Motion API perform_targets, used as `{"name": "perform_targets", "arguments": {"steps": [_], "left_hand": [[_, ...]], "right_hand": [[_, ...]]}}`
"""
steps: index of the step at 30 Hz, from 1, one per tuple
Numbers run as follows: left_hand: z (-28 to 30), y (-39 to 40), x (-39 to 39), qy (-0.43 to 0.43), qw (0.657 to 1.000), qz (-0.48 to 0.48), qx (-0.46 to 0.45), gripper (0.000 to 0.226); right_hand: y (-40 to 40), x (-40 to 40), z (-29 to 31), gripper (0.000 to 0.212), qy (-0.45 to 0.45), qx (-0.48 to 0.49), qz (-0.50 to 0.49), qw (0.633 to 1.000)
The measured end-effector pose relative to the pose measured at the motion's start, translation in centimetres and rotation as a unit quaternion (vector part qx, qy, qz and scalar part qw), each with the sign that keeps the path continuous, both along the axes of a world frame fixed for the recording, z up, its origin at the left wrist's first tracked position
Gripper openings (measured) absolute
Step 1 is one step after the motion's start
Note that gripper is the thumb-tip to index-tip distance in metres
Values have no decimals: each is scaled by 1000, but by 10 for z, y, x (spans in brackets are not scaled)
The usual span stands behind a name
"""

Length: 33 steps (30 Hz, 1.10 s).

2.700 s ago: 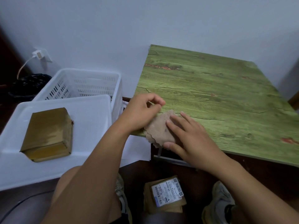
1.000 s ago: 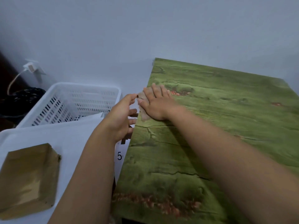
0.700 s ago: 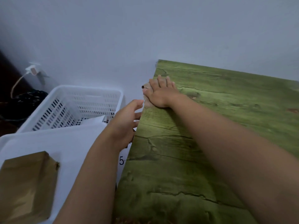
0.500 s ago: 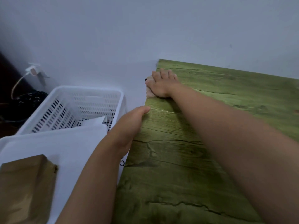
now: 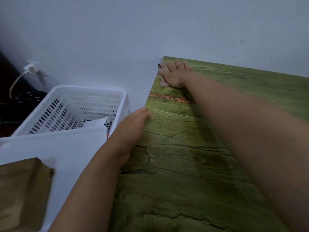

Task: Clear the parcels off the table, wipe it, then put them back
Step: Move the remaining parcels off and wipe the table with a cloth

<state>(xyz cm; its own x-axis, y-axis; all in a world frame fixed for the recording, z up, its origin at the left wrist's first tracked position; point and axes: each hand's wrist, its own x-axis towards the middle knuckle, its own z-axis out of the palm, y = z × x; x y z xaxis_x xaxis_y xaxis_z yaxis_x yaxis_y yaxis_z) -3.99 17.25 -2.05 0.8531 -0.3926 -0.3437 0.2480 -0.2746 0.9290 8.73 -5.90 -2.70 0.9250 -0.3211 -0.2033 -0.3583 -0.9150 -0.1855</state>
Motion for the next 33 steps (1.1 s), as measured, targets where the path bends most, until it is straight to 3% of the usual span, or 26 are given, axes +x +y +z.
{"name": "perform_targets", "arguments": {"steps": [5,14,21,25,29,33], "left_hand": [[6,3,3,105,988,76,-80,28],[10,6,5,141,980,94,-104,48],[14,5,1,113,985,99,-81,50],[14,-1,-6,34,990,130,-39,49],[15,-5,-16,-19,995,96,2,37],[9,-4,-22,-71,993,81,51,41]], "right_hand": [[6,-29,-3,71,15,-7,2,1000],[66,-160,-2,67,-4,-37,230,972],[111,-263,0,65,-12,-58,387,920],[112,-301,-8,61,-55,-75,461,883],[106,-333,-12,59,-101,-72,529,839],[98,-335,-13,61,-109,-61,564,816]]}}
